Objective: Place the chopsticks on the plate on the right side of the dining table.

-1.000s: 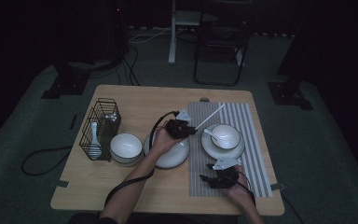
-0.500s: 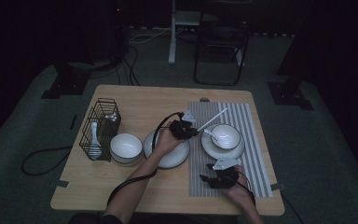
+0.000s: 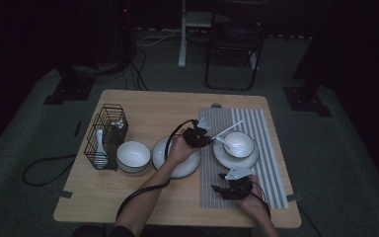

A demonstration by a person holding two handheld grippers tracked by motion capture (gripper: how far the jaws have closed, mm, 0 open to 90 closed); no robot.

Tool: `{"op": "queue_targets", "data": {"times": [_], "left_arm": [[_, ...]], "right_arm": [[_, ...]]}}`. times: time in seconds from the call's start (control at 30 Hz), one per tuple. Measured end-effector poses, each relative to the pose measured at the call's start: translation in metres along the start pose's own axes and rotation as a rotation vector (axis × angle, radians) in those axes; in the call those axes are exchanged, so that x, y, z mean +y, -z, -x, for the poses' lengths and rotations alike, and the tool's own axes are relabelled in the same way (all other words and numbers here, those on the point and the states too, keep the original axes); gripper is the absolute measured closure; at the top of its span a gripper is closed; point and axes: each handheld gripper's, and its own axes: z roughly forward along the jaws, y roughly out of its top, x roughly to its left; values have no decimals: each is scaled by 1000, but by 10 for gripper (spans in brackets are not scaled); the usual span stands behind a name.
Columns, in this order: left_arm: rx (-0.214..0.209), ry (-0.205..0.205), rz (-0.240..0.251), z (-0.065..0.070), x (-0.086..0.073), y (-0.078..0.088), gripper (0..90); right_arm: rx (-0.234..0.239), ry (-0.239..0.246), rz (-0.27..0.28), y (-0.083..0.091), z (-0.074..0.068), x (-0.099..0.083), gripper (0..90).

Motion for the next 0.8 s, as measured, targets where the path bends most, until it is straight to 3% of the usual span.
{"op": "queue_targets", "data": {"times": [0.8], "left_arm": [[26, -20, -43, 7, 6, -13, 858]], "right_arm": [[-1, 1, 0, 0, 0, 0, 432]]}}
